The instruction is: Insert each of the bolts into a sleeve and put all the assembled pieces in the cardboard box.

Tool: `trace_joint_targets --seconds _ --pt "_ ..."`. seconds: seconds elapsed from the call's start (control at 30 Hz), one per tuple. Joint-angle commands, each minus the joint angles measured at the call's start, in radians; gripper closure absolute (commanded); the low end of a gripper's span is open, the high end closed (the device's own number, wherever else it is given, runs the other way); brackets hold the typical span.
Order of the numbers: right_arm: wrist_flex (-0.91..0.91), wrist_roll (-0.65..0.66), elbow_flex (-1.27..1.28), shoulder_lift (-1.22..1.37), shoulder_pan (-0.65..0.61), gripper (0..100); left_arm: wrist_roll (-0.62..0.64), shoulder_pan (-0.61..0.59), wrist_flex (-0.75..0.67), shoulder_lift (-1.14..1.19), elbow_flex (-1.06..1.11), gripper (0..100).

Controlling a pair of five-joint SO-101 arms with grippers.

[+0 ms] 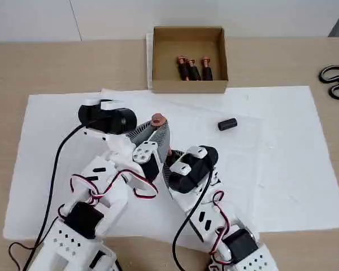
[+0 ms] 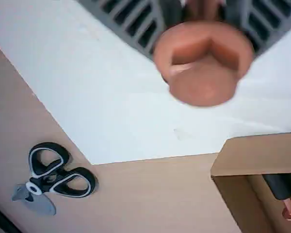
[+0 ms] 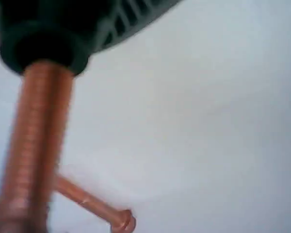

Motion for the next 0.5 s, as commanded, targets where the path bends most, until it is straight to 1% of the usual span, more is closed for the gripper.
trace_joint_targets --seconds 0.0,0.33,0.47 --pt "-0.002 -0.012 0.008 -0.007 -0.004 99.5 0.005 0.008 0.002 -0.029 -0.004 99" --pt "-0.002 -0.012 0.008 -0.007 -0.004 99.5 0.005 0.009 -0.002 -0.029 0.048 99" --pt "-0.002 -0.012 0.008 -0.007 -0.004 99.5 0.035 0.009 -0.002 -0.029 0.048 99"
